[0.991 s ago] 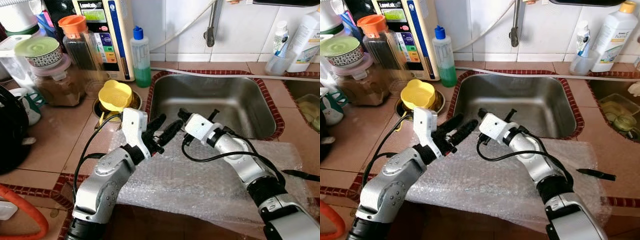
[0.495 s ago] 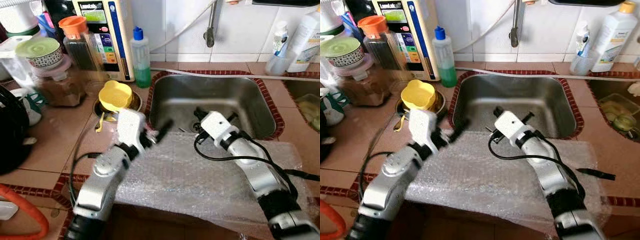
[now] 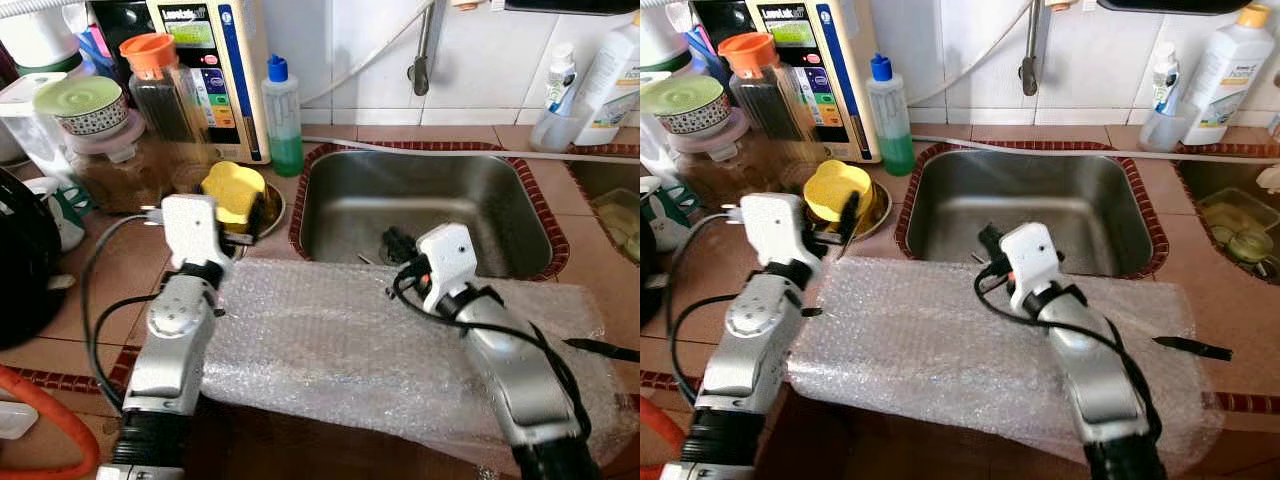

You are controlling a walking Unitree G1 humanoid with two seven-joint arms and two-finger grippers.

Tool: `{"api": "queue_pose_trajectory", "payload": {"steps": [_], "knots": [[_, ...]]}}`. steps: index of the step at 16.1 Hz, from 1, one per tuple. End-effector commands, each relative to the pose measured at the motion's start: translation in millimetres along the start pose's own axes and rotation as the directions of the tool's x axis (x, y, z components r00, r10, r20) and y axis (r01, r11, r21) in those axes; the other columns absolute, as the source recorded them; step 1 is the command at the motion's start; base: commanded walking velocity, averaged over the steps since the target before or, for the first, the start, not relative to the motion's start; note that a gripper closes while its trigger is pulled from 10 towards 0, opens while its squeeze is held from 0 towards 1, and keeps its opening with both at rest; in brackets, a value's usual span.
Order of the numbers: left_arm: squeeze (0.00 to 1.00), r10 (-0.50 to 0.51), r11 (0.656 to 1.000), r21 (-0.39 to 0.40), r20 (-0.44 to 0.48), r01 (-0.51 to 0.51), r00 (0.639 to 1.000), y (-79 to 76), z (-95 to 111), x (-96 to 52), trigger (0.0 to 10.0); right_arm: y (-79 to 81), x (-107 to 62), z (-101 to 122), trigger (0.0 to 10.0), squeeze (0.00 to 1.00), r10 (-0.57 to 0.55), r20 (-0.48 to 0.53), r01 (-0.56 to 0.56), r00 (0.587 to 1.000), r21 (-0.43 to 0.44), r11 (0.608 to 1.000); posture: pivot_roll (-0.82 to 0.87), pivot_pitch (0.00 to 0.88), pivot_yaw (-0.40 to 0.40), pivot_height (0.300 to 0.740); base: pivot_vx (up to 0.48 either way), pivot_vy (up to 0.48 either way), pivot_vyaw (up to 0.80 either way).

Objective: Kitchen organization

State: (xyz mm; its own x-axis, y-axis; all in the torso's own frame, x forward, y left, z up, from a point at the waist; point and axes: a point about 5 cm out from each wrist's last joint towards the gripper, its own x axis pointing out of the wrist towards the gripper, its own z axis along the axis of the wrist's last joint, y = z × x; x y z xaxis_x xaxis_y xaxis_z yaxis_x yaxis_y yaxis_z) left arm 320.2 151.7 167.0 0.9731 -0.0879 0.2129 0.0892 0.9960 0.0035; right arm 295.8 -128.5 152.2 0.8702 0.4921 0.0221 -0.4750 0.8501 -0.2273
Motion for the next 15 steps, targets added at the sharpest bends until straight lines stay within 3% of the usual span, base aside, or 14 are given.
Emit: {"api": "queue_pose_trajectory", "payload": {"steps": [1,2,4,5,8,11,12,15], "knots": [[1.0,0.044,0.999,0.022,0.002,-0.044,0.999,7.0,-1,-0.3,10.0,7.4,-0.6,5,7.3,0.0,0.033,0.001,-0.033,0.999,0.03,0.999,-0.31,0.055,0.112,0.74,0.0,0.0,0.0],[1.0,0.096,0.994,0.056,-0.011,-0.095,0.995,13.2,-4,-1.8,10.0,12.9,-1.1,4,10.0,0.0,0.051,-0.019,-0.05,0.999,0.05,0.998,-0.31,0.055,0.112,0.74,0.0,0.0,0.0],[1.0,0.172,0.983,0.077,-0.041,-0.169,0.984,22.8,-10,-5.3,10.0,22.5,-3.2,6,10.0,0.0,0.083,-0.026,-0.08,0.996,0.096,0.992,-0.3,0.053,0.107,0.74,0.0,0.0,0.0],[0.0,0.204,0.978,0.054,-0.077,-0.2,0.976,27.3,-15,-8.4,10.0,24.6,-4.1,7,10.0,0.0,0.096,-0.04,-0.091,0.995,0.118,0.989,-0.3,0.053,0.105,0.74,0.0,0.0,0.0],[0.0,0.253,0.967,0.021,-0.139,-0.253,0.957,34.9,-24,-16.9,10.0,24.5,-5.3,9,10.0,0.0,0.104,-0.07,-0.091,0.992,0.163,0.982,-0.29,0.051,0.1,0.74,0.0,0.0,0.0],[0.0,0.276,0.961,0.02,-0.18,-0.277,0.944,38.2,-30,-23.9,10.0,25.4,-5.4,10,10.0,0.0,0.101,-0.066,-0.09,0.993,0.156,0.984,-0.28,0.048,0.096,0.74,0.0,0.0,0.0],[0.0,0.284,0.958,0.012,-0.197,-0.287,0.938,38.2,-32,-26.0,10.0,27.0,-4.7,11,10.0,1.0,0.113,-0.061,-0.101,0.992,0.161,0.982,-0.28,0.048,0.096,0.74,0.0,0.0,0.0],[0.0,0.291,0.955,0.003,-0.199,-0.296,0.936,36.9,-32,-27.4,10.0,28.3,-3.1,14,10.0,1.0,0.126,-0.058,-0.118,0.99,0.13,0.984,-0.27,0.051,0.092,0.74,0.0,0.0,0.0]]}}
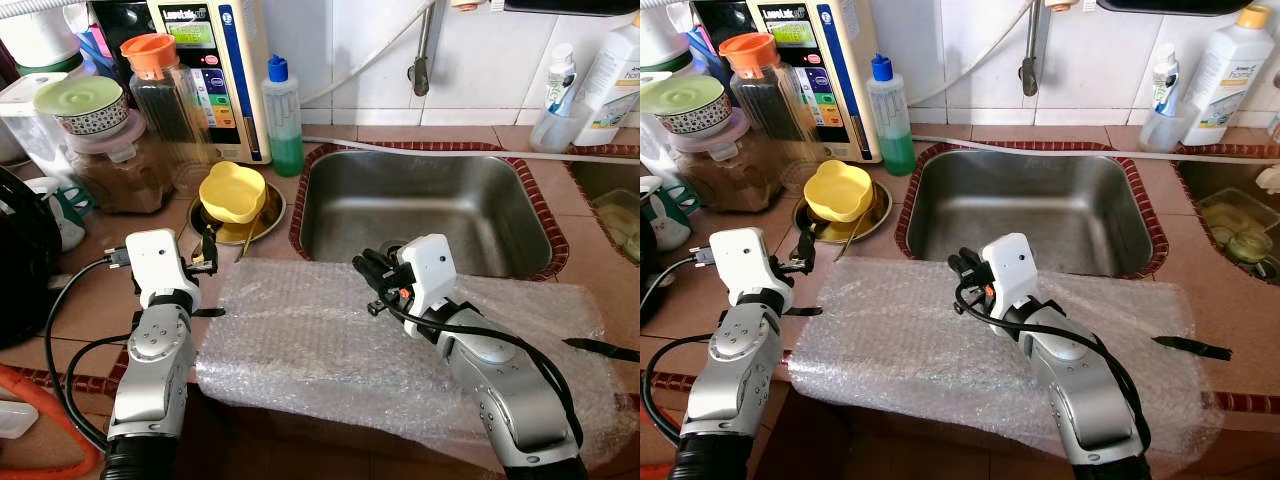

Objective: Kitchen organization

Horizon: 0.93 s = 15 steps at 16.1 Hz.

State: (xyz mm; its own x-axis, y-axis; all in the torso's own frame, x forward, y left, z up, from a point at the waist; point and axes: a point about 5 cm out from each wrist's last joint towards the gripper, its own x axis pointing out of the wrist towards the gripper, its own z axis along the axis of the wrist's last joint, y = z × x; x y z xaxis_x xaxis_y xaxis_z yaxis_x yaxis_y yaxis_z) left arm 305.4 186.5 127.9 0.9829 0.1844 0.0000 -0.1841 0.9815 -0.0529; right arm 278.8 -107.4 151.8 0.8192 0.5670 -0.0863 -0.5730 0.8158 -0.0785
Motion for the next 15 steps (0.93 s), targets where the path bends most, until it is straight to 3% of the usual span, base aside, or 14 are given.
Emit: {"api": "queue_pose_trajectory", "payload": {"steps": [1,6,8,11,15], "knots": [[0.0,0.026,1.0,-0.008,0.004,-0.026,1.0,4.3,2.7,-1.4,10.0,3.7,1.4,9.2,10.0,1.0,0.018,0.021,-0.017,1.0,-0.061,0.998,-0.28,0.052,0.092,0.74,0.0,0.0,0.0],[0.0,0.043,0.993,-0.112,-0.053,-0.049,0.998,6.2,0.0,-2.1,10.0,1.2,1.1,7.8,10.0,1.0,-0.018,-0.004,0.018,1.0,-0.14,0.99,-0.28,0.055,0.096,0.74,0.0,0.0,0.0],[0.0,0.045,0.982,-0.178,-0.084,-0.059,0.995,6.3,-1.7,-2.6,10.0,0.5,0.9,8.6,10.0,1.0,0.016,-0.011,-0.017,1.0,-0.066,0.998,-0.28,0.056,0.099,0.74,0.0,0.0,0.0],[0.0,0.039,0.958,-0.277,-0.115,-0.07,0.993,3.7,-0.1,-1.2,10.0,4.2,0.8,9.1,10.0,1.0,0.051,0.008,-0.051,0.999,-0.057,0.997,-0.28,0.055,0.099,0.74,0.0,0.0,0.0],[0.0,0.038,0.934,-0.349,-0.129,-0.081,0.991,2.8,2.3,-2.0,10.0,4.6,1.4,10.0,10.0,1.0,0.054,0.017,-0.053,0.998,-0.057,0.997,-0.27,0.056,0.102,0.74,0.0,0.0,0.0]]}}
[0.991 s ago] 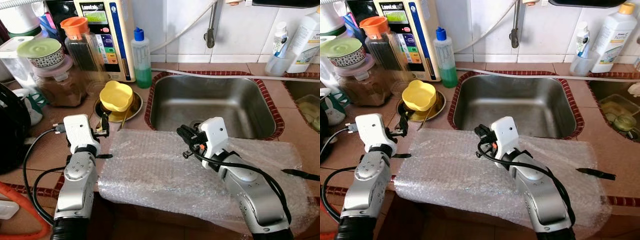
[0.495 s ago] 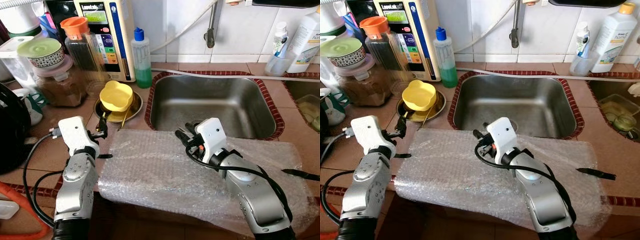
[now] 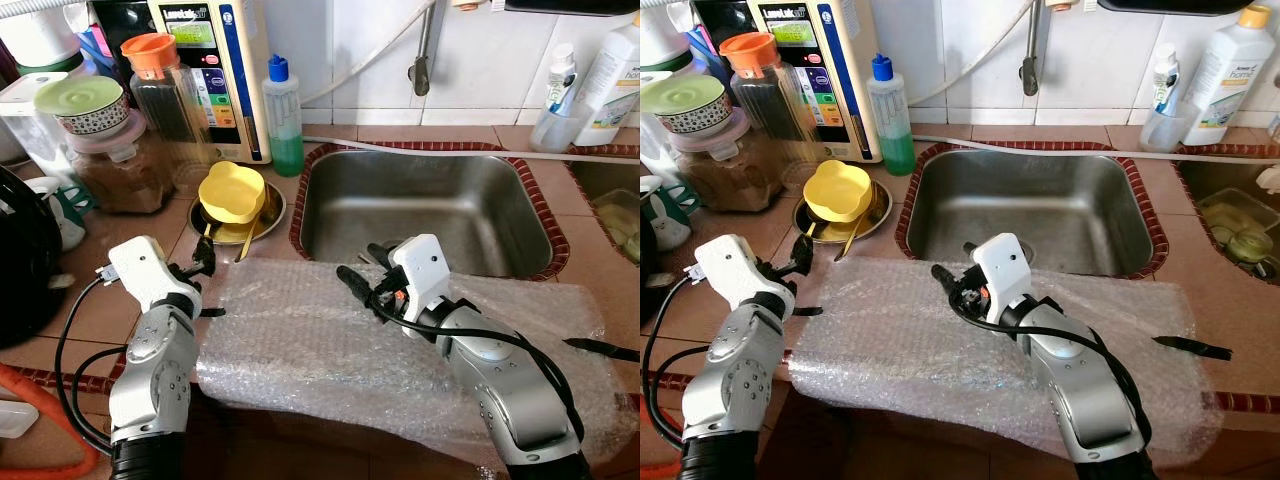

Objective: Kitchen organization

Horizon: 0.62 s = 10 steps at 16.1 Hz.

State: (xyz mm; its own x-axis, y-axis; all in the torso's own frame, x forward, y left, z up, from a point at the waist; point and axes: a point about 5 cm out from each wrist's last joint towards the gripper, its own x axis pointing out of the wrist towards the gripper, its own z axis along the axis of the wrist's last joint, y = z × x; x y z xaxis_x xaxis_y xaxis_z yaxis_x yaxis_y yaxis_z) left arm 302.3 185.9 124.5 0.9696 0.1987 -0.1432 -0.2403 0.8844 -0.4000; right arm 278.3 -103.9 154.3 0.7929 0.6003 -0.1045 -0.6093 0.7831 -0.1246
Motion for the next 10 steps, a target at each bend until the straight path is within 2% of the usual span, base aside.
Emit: {"api": "queue_pose_trajectory", "payload": {"steps": [1,2,3,4,7,8,10], "knots": [[0.0,0.013,1.0,-0.029,0.012,-0.013,1.0,0.7,7,0.5,10.0,3.5,0.3,7,10.0,1.0,0.029,0.036,-0.028,0.999,-0.007,1.0,-0.27,0.056,0.101,0.74,0.0,0.0,0.0],[0.0,0.013,0.998,-0.056,0.002,-0.013,1.0,-0.1,7,0.7,10.0,6.3,0.6,8,10.0,0.79,0.051,0.038,-0.051,0.998,-0.009,0.999,-0.27,0.055,0.101,0.74,0.0,0.0,0.0],[0.0,0.013,0.998,-0.068,-0.004,-0.013,1.0,-0.7,7,0.7,10.0,7.2,0.7,8,10.0,0.5,0.06,0.038,-0.059,0.997,-0.012,0.998,-0.27,0.055,0.101,0.74,0.0,0.0,0.0],[0.0,0.011,0.996,-0.091,-0.022,-0.013,1.0,-2.0,6,0.5,10.0,9.0,0.8,8,10.0,0.0,0.075,0.037,-0.075,0.996,-0.013,0.997,-0.27,0.055,0.101,0.74,0.0,0.0,0.0],[0.0,0.01,0.993,-0.121,-0.051,-0.016,0.999,-3.7,4,-0.1,10.0,10.3,1.1,8,10.0,0.0,0.089,0.041,-0.088,0.995,-0.017,0.996,-0.27,0.053,0.1,0.74,0.0,0.0,0.0],[0.0,0.014,0.994,-0.105,-0.052,-0.019,0.999,-2.9,4,0.2,10.0,10.3,1.5,8,10.0,0.0,0.084,0.042,-0.083,0.996,-0.029,0.996,-0.27,0.054,0.1,0.74,0.0,0.0,0.0],[0.0,-0.004,0.999,-0.05,0.037,0.006,0.999,-4.7,16,1.3,10.0,9.3,1.9,9,10.0,0.0,0.058,0.055,-0.055,0.997,-0.064,0.996,-0.27,0.054,0.103,0.74,0.0,0.0,0.0]]}}
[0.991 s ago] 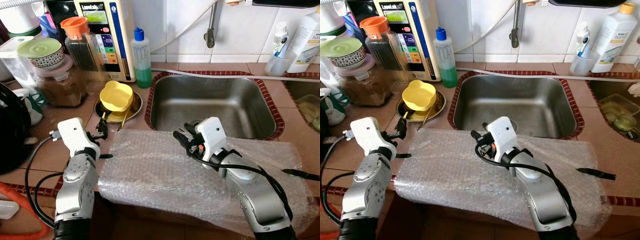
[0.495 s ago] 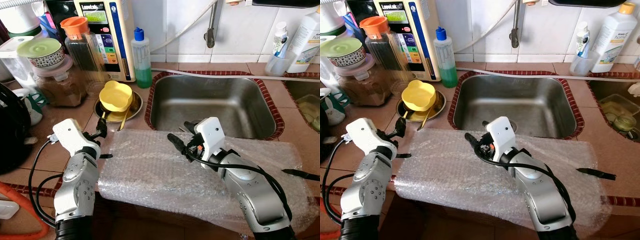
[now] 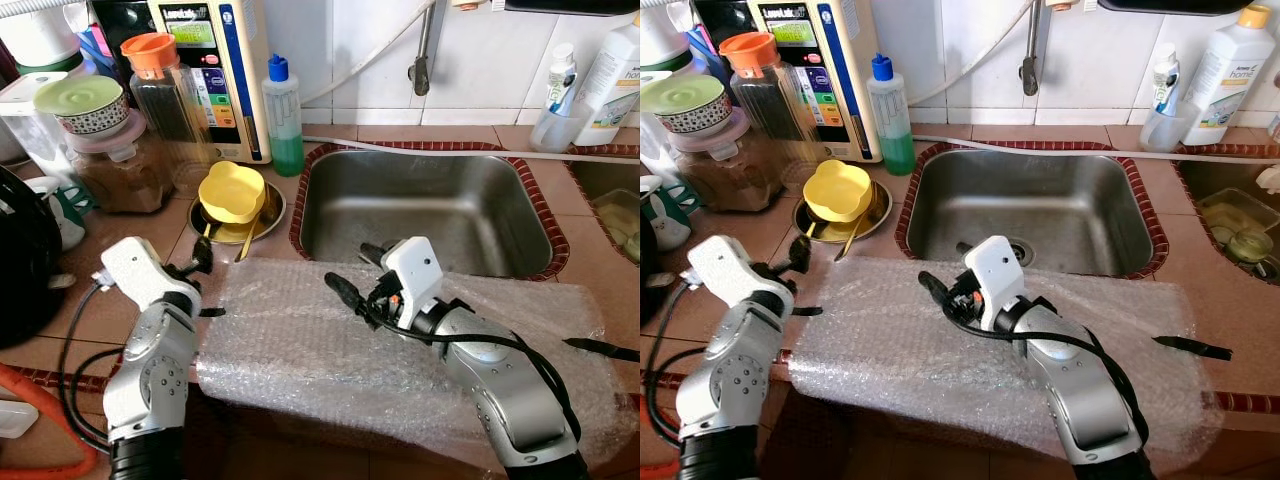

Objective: Kitchen organization

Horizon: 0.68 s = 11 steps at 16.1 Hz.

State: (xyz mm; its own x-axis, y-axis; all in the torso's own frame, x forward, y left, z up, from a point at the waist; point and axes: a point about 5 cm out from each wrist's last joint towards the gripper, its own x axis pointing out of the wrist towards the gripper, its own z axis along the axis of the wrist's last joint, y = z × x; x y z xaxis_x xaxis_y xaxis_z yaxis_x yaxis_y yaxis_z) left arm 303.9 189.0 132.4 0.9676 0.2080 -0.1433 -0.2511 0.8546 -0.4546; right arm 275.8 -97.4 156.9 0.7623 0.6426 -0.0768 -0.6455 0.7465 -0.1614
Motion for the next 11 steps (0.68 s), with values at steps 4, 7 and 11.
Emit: {"api": "queue_pose_trajectory", "payload": {"steps": [4,7,11], "knots": [[0.0,-0.09,0.987,0.147,0.16,0.067,0.983,-13.4,27,3.2,10.0,-2.0,1.5,9,10.0,0.0,-0.049,0.058,0.051,0.997,-0.032,0.998,-0.27,0.054,0.105,0.74,0.0,0.0,0.0],[0.0,-0.163,0.981,0.128,0.146,0.145,0.976,-29.3,25,7.6,10.0,-5.0,1.6,12,10.0,0.0,-0.07,0.088,0.073,0.994,-0.037,0.997,-0.28,0.055,0.104,0.74,0.0,0.0,0.0],[0.0,-0.393,0.895,0.261,0.079,0.362,0.916,-69.1,1,6.6,10.0,-2.4,0.0,14,10.0,0.0,-0.065,0.096,0.07,0.993,-0.05,0.996,-0.3,0.058,0.105,0.74,0.0,0.0,0.0]]}}
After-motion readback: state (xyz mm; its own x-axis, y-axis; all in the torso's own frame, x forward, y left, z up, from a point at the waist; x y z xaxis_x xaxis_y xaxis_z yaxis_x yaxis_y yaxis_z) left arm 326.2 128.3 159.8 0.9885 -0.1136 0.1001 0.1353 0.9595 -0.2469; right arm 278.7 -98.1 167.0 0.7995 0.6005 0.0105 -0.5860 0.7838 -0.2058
